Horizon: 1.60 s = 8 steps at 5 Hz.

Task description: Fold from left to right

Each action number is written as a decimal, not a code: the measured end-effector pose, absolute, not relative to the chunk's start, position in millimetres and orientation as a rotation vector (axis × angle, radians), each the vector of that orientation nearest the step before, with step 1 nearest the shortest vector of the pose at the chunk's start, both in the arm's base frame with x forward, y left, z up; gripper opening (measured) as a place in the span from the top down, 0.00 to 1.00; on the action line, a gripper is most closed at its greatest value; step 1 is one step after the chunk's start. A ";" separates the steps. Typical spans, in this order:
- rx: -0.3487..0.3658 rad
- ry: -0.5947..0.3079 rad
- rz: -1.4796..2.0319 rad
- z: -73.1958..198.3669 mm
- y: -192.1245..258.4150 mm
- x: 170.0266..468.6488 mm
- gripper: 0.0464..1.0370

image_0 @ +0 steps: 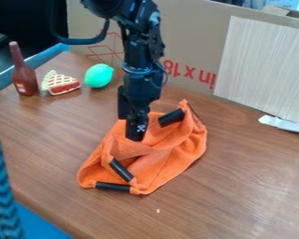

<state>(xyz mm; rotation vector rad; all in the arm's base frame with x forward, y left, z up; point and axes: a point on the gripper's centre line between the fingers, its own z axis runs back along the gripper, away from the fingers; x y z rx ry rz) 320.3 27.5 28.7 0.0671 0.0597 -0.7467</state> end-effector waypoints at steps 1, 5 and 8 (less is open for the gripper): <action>0.081 0.068 -0.745 14.0 31.4 320.5 0.04; 0.040 0.119 -0.736 -7.8 -5.8 345.1 0.04; -0.011 0.078 -0.791 9.7 -103.2 389.0 0.04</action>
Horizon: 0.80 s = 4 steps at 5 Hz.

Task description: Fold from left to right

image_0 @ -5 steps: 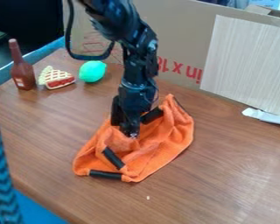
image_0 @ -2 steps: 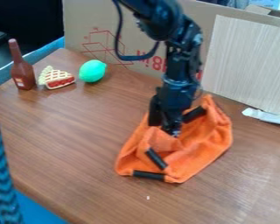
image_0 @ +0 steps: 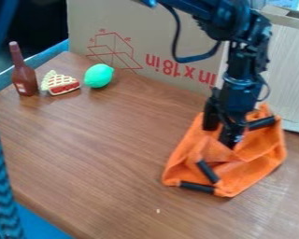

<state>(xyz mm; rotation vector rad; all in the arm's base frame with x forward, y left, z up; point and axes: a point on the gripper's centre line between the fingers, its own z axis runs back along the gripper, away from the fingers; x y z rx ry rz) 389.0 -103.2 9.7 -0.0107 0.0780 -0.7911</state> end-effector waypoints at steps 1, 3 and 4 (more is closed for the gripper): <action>0.019 0.091 -0.786 1.6 -102.3 389.8 0.04; 0.068 0.114 -0.799 -11.3 -66.9 362.2 0.04; 0.052 0.130 -0.793 -9.0 -34.3 340.4 0.04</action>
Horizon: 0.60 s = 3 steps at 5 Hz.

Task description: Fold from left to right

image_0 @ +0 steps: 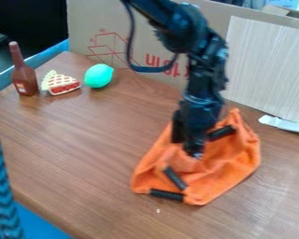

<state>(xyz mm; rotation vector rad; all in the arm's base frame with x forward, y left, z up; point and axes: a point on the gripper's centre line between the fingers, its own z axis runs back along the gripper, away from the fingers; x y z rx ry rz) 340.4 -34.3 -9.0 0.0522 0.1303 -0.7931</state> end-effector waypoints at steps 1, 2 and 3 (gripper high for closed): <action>0.055 0.138 -0.792 -6.6 0.4 314.5 0.04; 0.101 0.111 -0.804 -10.5 33.6 296.5 0.04; 0.155 0.097 -0.811 -13.7 61.2 289.8 0.04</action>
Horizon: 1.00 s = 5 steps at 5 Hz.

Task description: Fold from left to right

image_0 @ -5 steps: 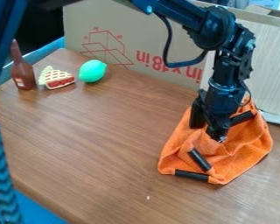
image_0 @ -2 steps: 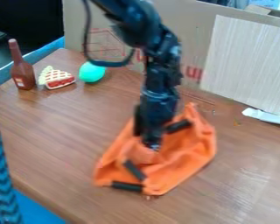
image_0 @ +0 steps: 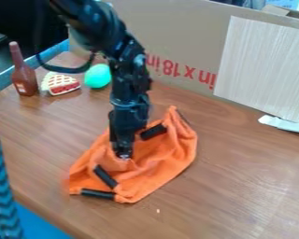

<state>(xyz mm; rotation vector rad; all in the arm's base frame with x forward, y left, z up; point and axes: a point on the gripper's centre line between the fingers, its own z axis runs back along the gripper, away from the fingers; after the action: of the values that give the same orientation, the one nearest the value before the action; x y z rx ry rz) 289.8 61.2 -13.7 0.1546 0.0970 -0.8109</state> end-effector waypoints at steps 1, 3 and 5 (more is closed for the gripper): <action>0.190 0.094 -0.825 -13.6 72.1 290.3 0.04; 0.168 0.148 -0.794 -15.9 53.3 303.7 0.04; 0.100 0.179 -0.709 -15.4 17.9 342.0 0.04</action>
<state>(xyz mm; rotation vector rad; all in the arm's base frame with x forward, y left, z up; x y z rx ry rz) 342.0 17.9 -15.4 0.0996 0.1792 -0.7086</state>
